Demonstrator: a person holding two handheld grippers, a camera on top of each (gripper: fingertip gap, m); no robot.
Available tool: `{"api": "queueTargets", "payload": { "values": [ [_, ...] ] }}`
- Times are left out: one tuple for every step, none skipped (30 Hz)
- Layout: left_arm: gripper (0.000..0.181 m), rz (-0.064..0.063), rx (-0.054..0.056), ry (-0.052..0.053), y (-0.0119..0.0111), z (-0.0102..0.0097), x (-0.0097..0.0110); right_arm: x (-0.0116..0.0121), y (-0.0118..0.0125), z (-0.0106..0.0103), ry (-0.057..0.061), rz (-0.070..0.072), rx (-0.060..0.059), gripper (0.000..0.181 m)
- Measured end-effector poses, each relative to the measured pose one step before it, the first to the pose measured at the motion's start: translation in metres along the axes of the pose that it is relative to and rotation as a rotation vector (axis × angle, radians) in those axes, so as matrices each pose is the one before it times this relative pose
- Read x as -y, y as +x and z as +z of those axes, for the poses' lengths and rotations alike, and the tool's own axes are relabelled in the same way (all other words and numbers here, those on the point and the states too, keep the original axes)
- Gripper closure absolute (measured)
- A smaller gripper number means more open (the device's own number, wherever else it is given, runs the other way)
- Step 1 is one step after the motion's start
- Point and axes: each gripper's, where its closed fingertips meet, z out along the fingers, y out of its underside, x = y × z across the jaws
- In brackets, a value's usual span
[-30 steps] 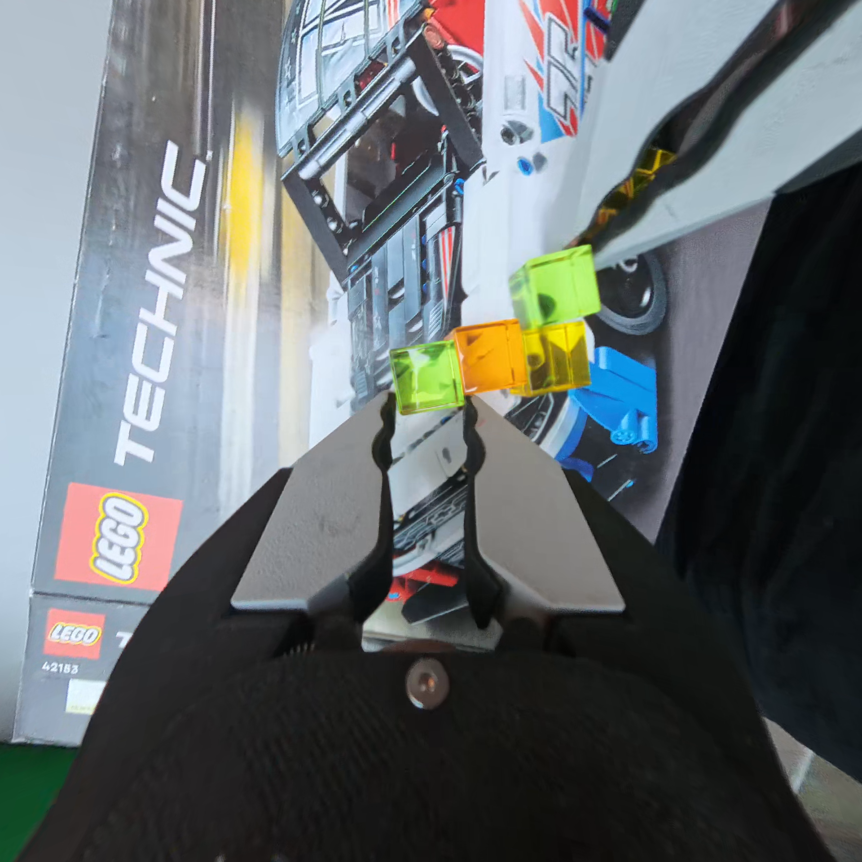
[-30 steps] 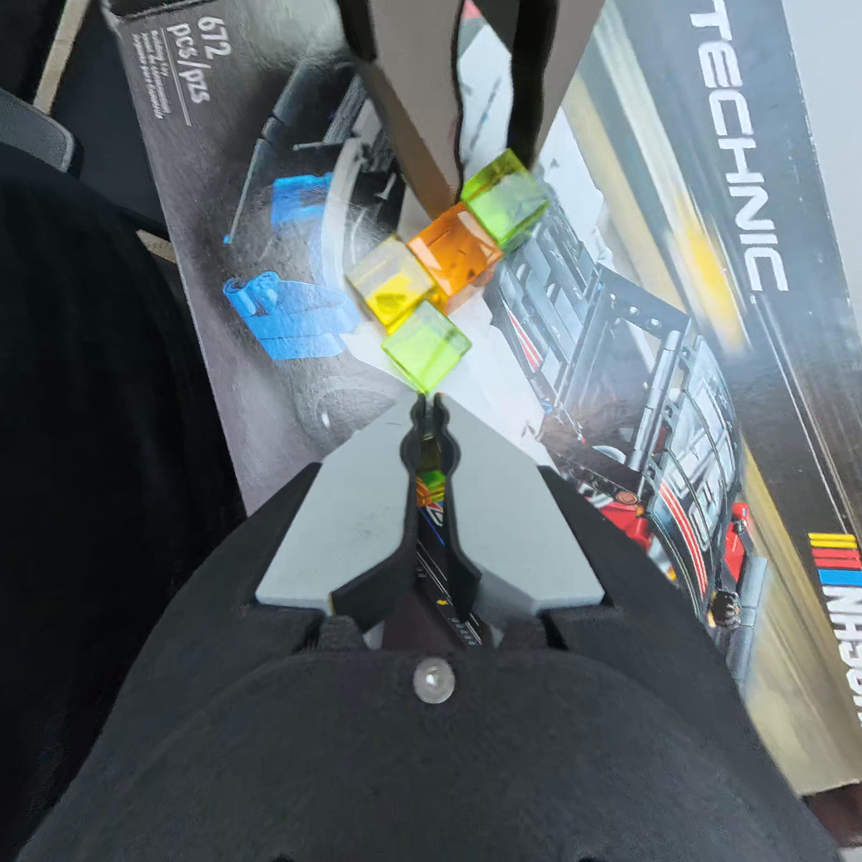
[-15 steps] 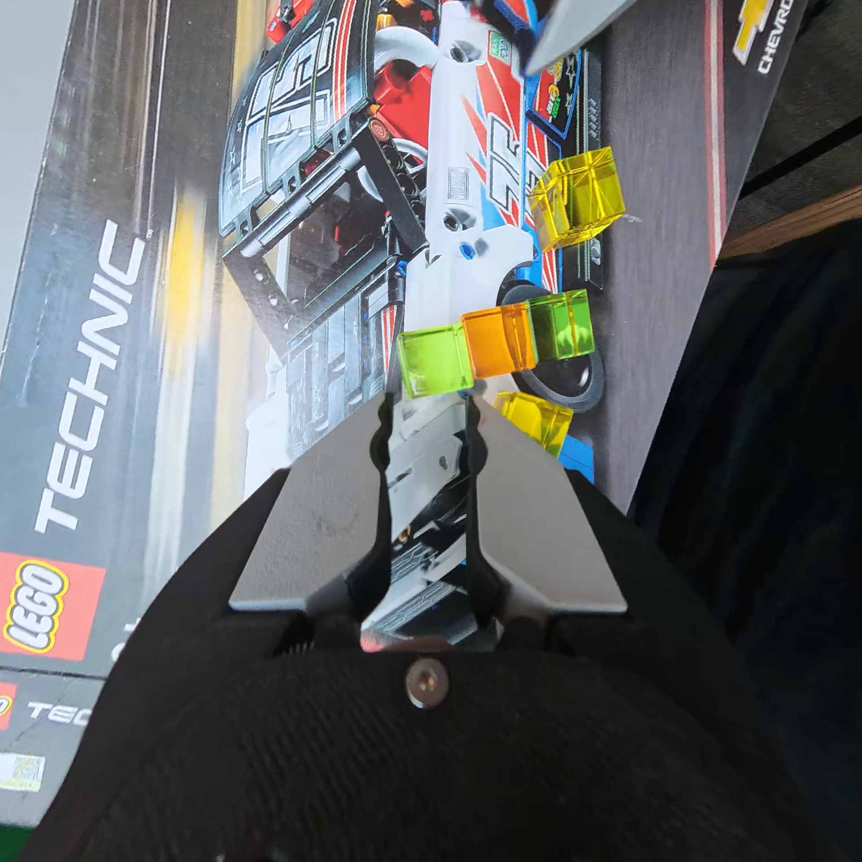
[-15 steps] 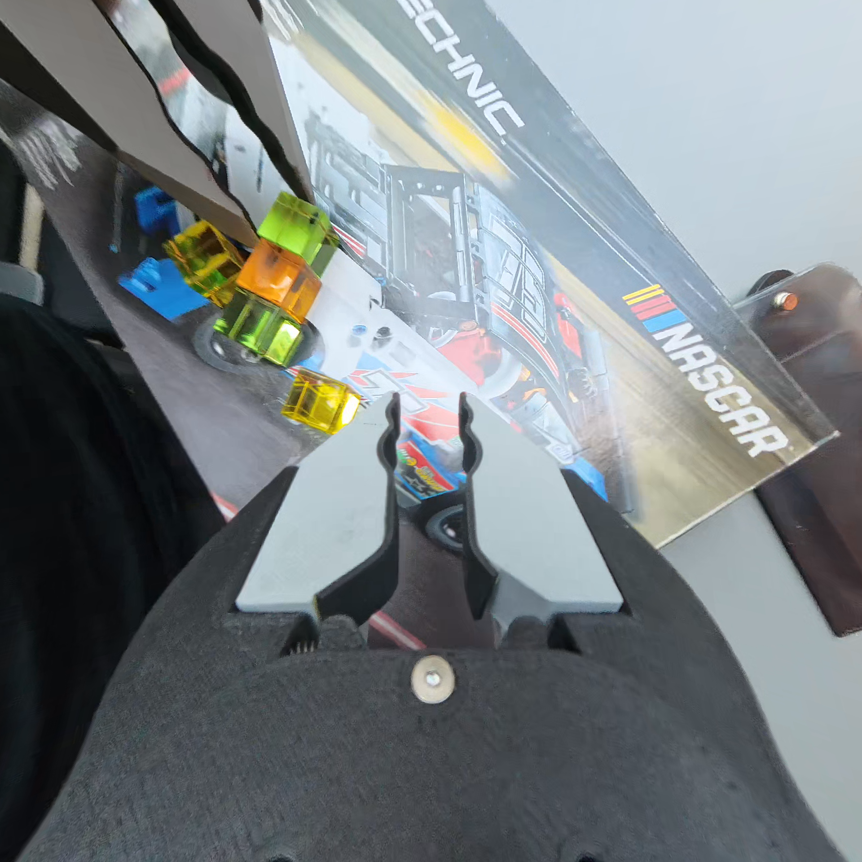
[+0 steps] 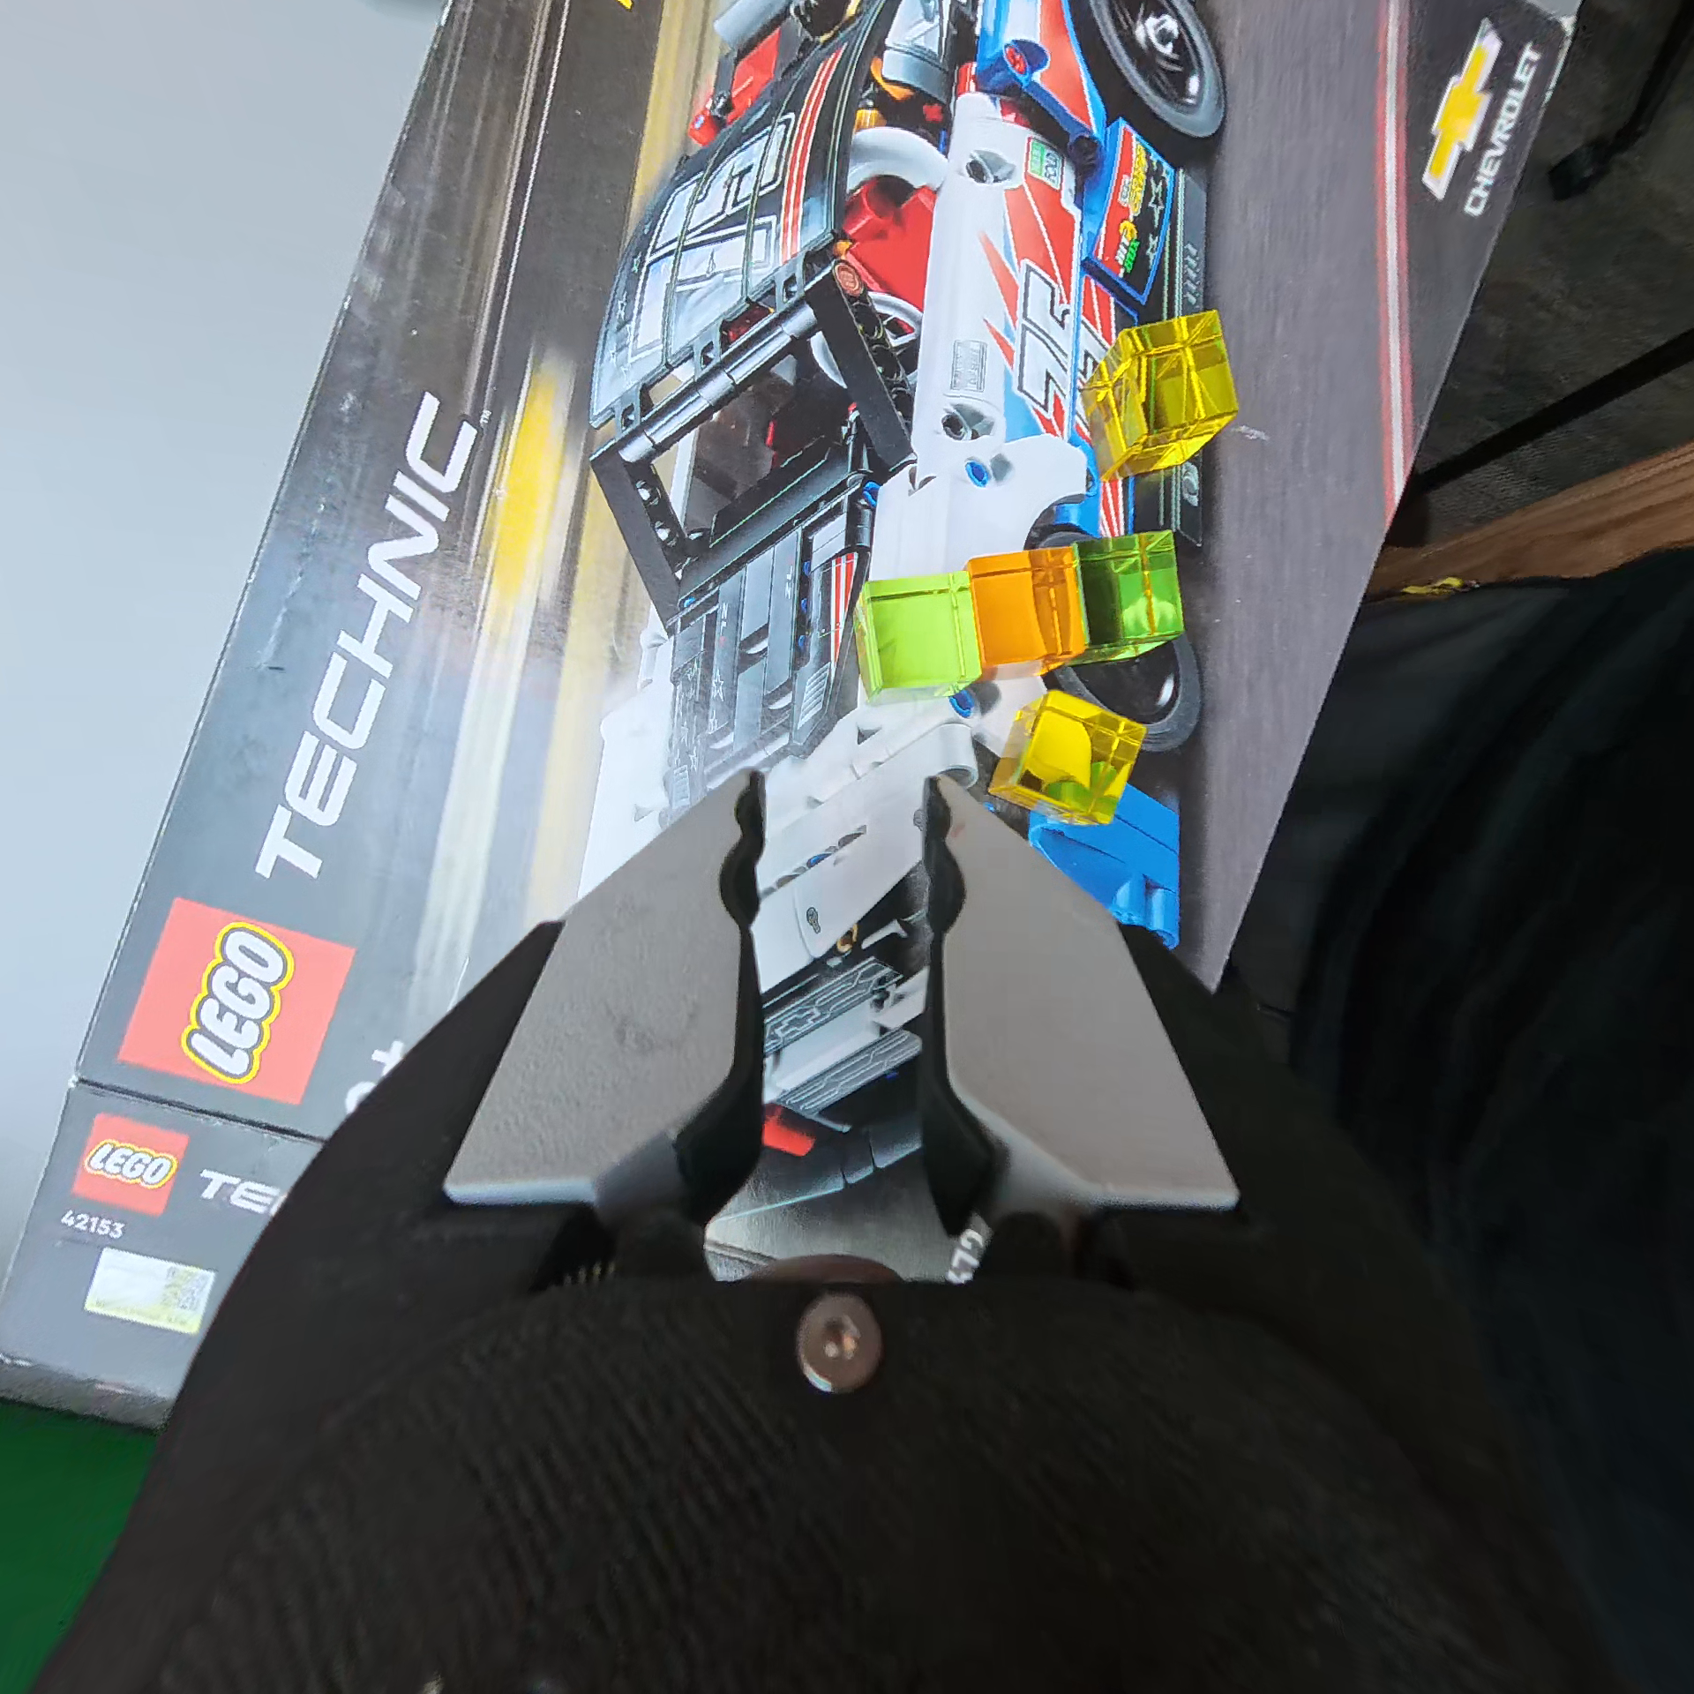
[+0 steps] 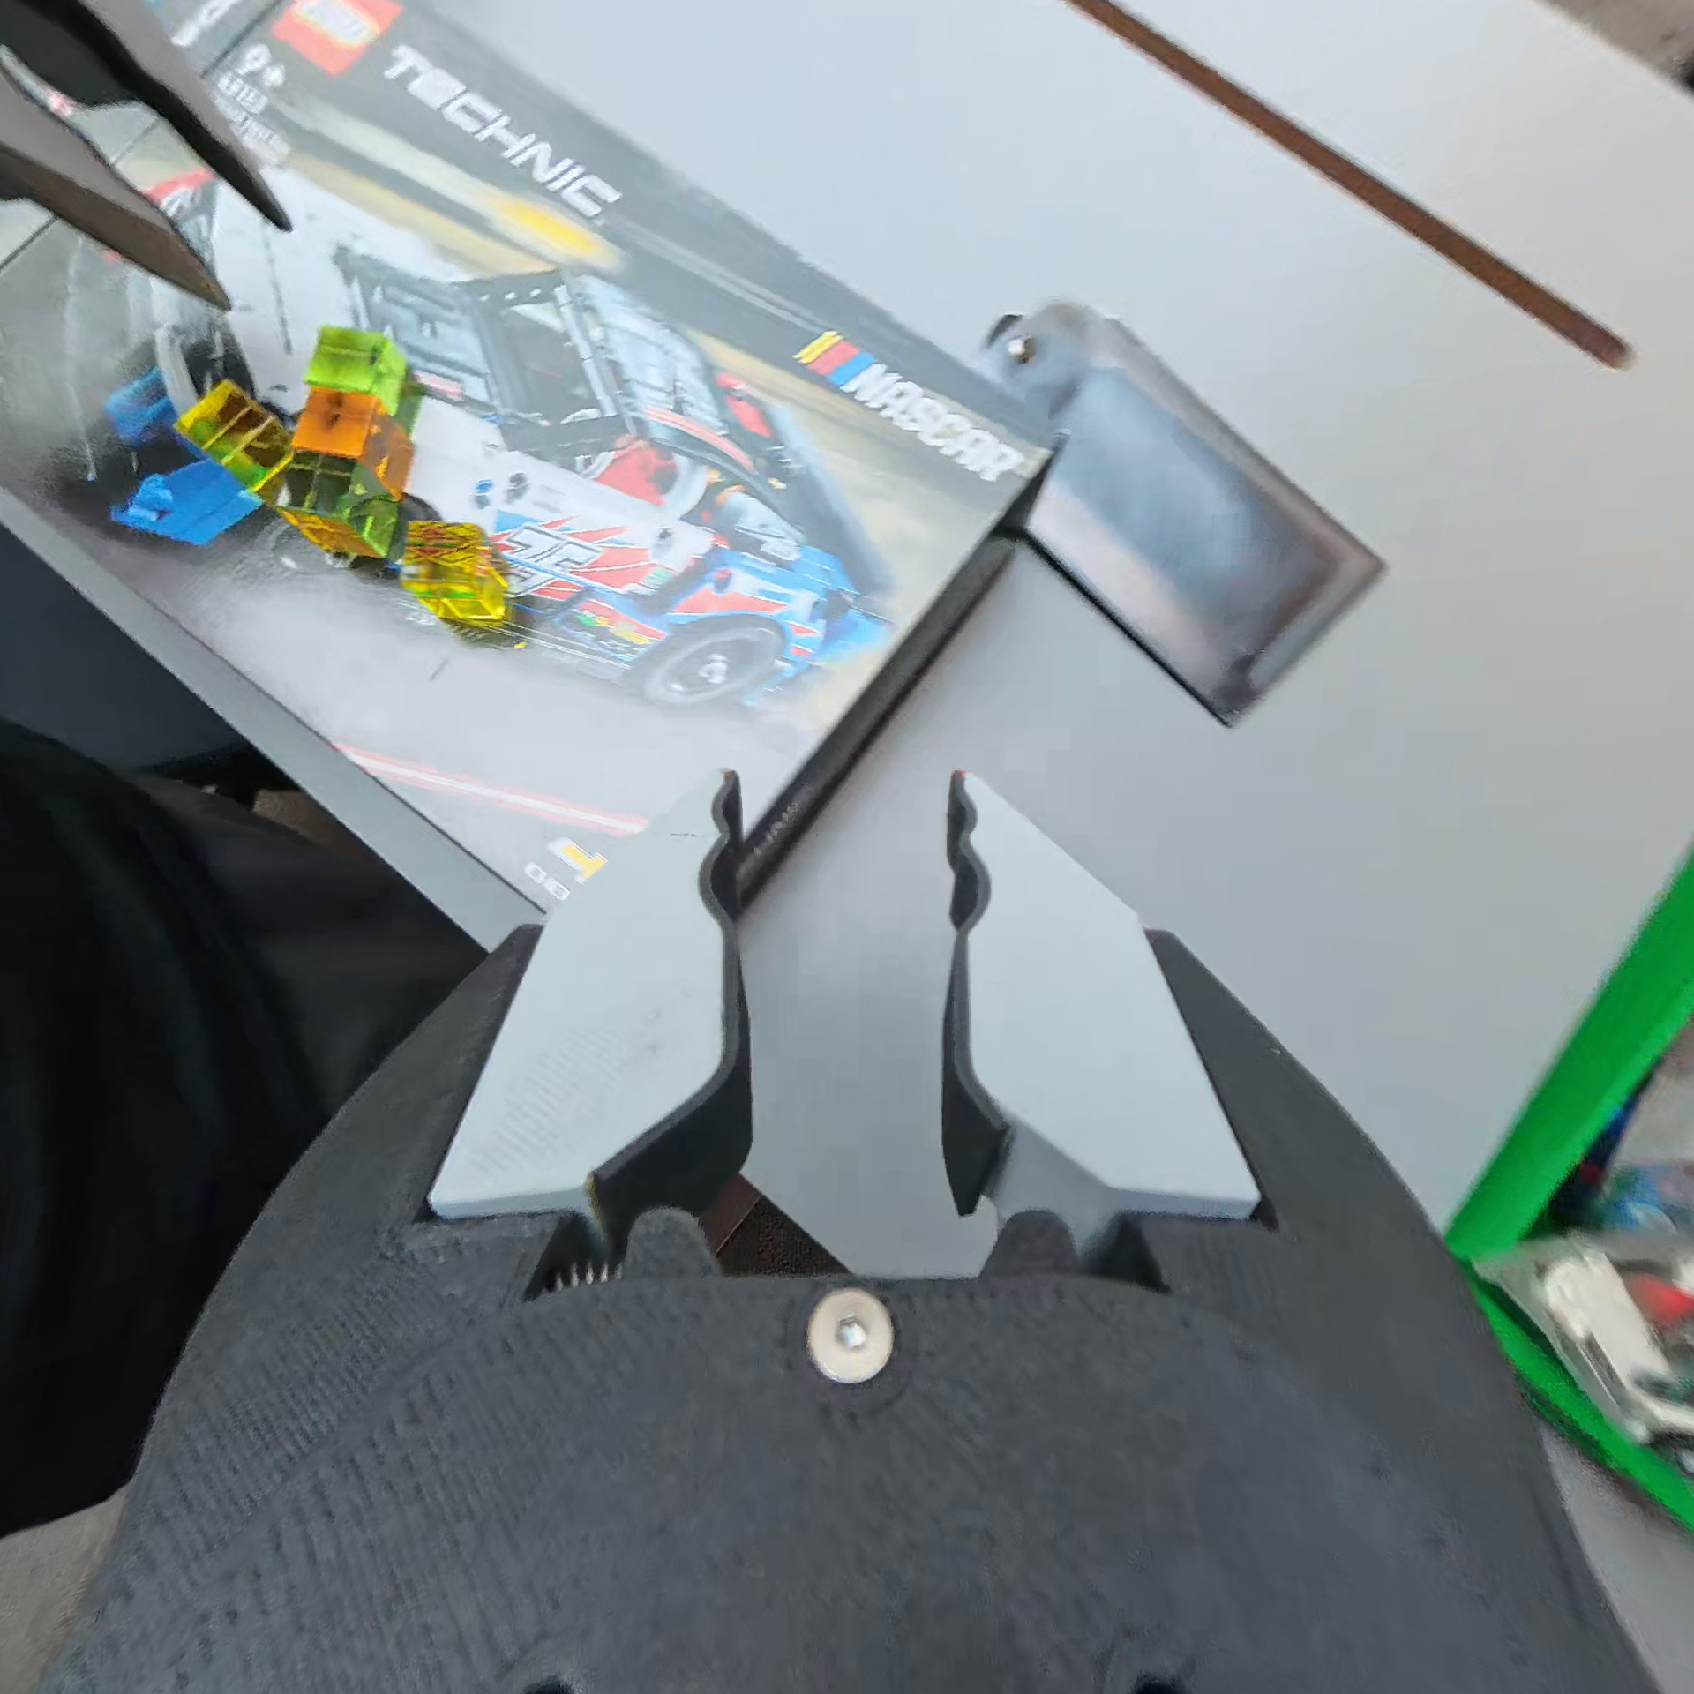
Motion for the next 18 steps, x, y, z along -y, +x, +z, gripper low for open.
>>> {"api": "queueTargets", "payload": {
  "values": [
    [0.149, -0.0046, -0.0041, 0.0023, 0.00072, -0.00019, -0.00121, -0.00255, 0.00881, -0.01386, 0.0113, 0.0212, -0.0268, 0.138],
    [0.149, -0.0023, -0.0017, -0.0020, 0.00039, 0.00046, -0.00183, -0.00356, 0.00812, -0.01247, 0.0034, 0.0162, -0.0278, 0.136],
    [0.149, -0.0006, 0.0003, -0.0034, 0.00006, 0.00059, -0.00206, -0.00387, 0.00803, -0.01099, 0.0001, 0.0113, -0.0334, 0.135],
    [0.148, -0.0009, -0.0016, -0.0027, 0.00024, 0.00073, -0.00199, -0.00376, 0.00719, -0.00954, 0.0006, 0.0086, -0.0334, 0.134],
    [0.147, -0.0030, -0.0047, -0.0021, 0.00057, 0.00077, -0.00163, -0.00369, 0.00590, -0.00795, 0.0005, 0.0089, -0.0281, 0.133],
    [0.147, -0.0039, -0.0031, -0.0008, 0.00013, 0.00082, -0.00125, -0.00405, 0.00472, -0.00618, -0.0004, 0.0116, -0.0230, 0.133],
    [0.147, -0.0025, -0.0010, 0.0001, -0.00020, 0.00059, -0.00084, -0.00449, 0.00351, -0.00423, -0.0011, 0.0130, -0.0170, 0.132],
    [0.147, -0.0010, -0.0006, -0.0008, -0.00036, 0.00056, -0.00051, -0.00546, 0.00280, -0.00250, -0.0043, 0.0125, -0.0131, 0.132],
    [0.147, -0.0006, 0.0020, -0.0004, -0.00078, -0.00004, 0.00028, -0.00612, 0.00222, -0.00094, -0.0065, 0.0130, -0.0102, 0.132],
    [0.147, 0.0006, 0.0044, 0.0040, -0.00103, -0.00076, 0.00149, -0.00574, 0.00146, -0.00012, -0.0046, 0.0159, -0.0051, 0.132],
    [0.147, 0.0009, 0.0044, 0.0084, -0.00091, -0.00131, 0.00260, -0.00436, 0.00033, 0.00046, 0.0025, 0.0206, 0.0018, 0.132],
    [0.147, -0.0011, 0.0027, 0.0100, -0.00067, -0.00148, 0.00318, -0.00296, -0.00162, 0.00099, 0.0083, 0.0231, 0.0123, 0.133],
    [0.146, -0.0031, -0.0001, 0.0085, -0.00014, -0.00135, 0.00296, -0.00250, -0.00263, 0.00162, 0.0048, 0.0177, 0.0152, 0.132],
    [0.145, -0.0045, 0.0014, 0.0043, -0.00022, -0.00128, 0.00217, -0.00314, -0.00142, 0.00257, -0.0030, 0.0070, 0.0025, 0.132],
    [0.142, -0.0042, 0.0022, 0.0036, 0.00023, -0.00136, 0.00187, -0.00444, -0.00148, 0.00381, -0.0098, -0.0018, 0.0000, 0.132],
    [0.141, -0.0014, -0.0023, 0.0074, 0.00176, -0.00192, 0.00213, -0.00692, -0.00197, 0.00561, -0.0176, -0.0025, 0.0044, 0.130],
    [0.141, 0.0023, -0.0030, 0.0088, 0.00282, -0.00221, 0.00175, -0.00975, -0.00182, 0.00753, -0.0267, 0.0044, 0.0061, 0.130],
    [0.139, 0.0067, 0.0014, 0.0041, 0.00270, -0.00222, 0.00064, -0.01116, -0.00372, 0.00869, -0.0287, 0.0123, 0.0174, 0.129]
  ]
}}
